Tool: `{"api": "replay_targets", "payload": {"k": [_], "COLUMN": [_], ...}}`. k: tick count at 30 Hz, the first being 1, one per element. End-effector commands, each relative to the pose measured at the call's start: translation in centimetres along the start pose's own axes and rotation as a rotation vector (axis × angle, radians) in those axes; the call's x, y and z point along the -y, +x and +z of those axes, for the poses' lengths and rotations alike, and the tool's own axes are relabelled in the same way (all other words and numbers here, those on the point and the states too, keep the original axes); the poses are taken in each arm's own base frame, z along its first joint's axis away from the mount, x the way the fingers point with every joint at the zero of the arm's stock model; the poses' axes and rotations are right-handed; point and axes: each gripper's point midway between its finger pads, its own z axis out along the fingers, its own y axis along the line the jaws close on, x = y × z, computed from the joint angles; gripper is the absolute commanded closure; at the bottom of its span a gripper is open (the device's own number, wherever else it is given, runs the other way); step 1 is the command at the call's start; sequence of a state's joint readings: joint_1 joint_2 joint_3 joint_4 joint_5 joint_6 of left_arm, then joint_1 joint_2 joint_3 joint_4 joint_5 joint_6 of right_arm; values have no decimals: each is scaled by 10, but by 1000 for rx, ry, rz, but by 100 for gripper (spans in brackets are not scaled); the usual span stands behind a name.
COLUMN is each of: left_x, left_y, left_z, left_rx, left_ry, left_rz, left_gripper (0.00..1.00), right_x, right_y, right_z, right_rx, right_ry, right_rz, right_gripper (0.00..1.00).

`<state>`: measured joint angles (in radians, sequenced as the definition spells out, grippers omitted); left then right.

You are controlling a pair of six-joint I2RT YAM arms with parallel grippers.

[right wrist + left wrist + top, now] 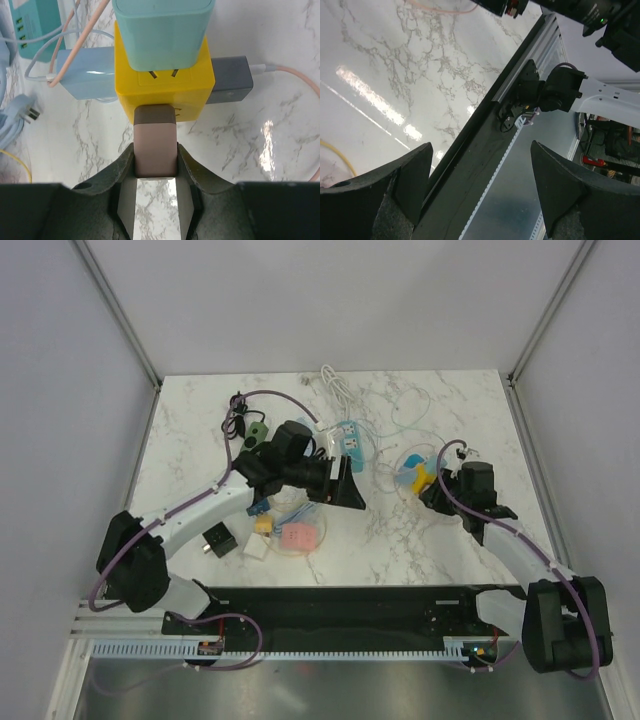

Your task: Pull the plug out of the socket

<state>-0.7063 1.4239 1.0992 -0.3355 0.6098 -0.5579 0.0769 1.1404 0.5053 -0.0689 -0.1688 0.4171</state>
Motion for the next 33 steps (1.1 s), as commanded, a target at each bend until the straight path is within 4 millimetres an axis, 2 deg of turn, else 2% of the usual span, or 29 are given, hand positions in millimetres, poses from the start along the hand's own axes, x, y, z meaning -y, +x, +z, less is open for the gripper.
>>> {"api": "replay_targets", "payload": {"k": [1,3,4,6,8,10,12,13,15,16,21,24,25,27,29,33], "left_x": [25,25,32,27,33,38,24,27,13,14,-14,-27,-30,-32,-37,-48], "left_y": [-21,-24,-30,-31,-37,-45,-43,-49,-48,-53,-74,-94,-95,-102,-100,-97], "left_z": [19,32,37,51,62,71,87,90,106,109,136,143,147,153,163,172], "left_rx": [5,-6,-2,-25,-29,-25,-58,-57,-74,-65,14,100,102,110,92,110], "left_ry": [71,66,75,71,90,101,81,85,56,53,-49,-77,-68,-53,-40,-60], "left_rz": [33,41,57,37,44,68,41,39,-3,-31,-142,-187,-212,-232,-277,-354], "left_gripper": [14,14,14,17,21,22,22,22,22,22,23,28,32,35,34,24], "right_x": [2,2,3,3,3,5,5,5,4,4,3,4,3,3,3,3], "right_y": [25,23,22,23,30,34,38,39,40,40,40,41,41,41,39,40], "right_z": [-11,-14,-13,-11,-7,-5,-5,-5,-6,-6,-8,-8,-7,-8,-8,-8], "right_rx": [-56,-37,-34,-50,-89,-103,-113,-119,-120,-118,-112,-113,-116,-116,-110,-106], "right_ry": [2,11,17,17,11,19,20,18,12,11,6,10,7,6,3,3], "right_rz": [36,43,40,36,42,53,62,69,76,81,79,79,77,74,72,72], "right_gripper": [78,78,78,78,77,75,74,72,70,69,68,68,68,68,68,67]}}
